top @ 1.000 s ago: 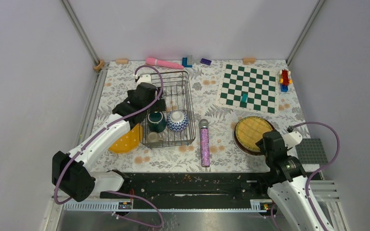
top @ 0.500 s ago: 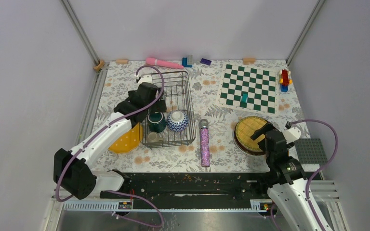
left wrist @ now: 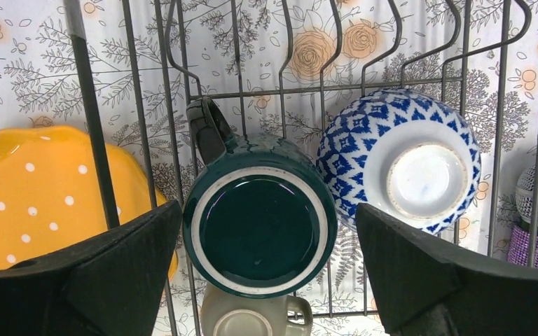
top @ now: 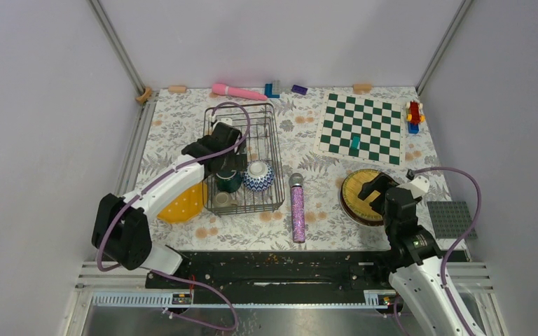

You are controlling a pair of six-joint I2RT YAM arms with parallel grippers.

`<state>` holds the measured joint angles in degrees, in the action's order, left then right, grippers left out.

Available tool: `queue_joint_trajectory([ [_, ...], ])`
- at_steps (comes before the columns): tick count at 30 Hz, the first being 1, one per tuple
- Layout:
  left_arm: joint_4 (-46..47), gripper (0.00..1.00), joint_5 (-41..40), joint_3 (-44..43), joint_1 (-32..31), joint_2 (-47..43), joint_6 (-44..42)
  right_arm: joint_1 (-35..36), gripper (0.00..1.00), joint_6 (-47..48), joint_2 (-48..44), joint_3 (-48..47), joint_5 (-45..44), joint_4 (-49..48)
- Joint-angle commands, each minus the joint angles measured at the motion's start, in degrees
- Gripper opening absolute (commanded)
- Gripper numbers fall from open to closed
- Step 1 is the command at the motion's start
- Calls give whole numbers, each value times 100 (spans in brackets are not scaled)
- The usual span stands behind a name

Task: Unload the mixed dishes from the dish rack
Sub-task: Pick up the cup from the dish rack.

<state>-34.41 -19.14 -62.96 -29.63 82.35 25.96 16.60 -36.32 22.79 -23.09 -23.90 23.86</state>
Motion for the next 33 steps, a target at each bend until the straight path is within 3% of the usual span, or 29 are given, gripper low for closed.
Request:
queue_joint_trajectory([
  [1,-8,99,154,-140,35,83,89,-14,100,300,96,16,62,-337],
  [27,-329,98,168,-195,106,768,202,-13,100,371,283,12,-26,-386],
  [30,-392,92,118,-233,106,809,236,-15,100,371,271,15,-45,-385],
  [33,-425,74,105,-283,106,766,259,-9,100,365,270,7,-44,-390],
])
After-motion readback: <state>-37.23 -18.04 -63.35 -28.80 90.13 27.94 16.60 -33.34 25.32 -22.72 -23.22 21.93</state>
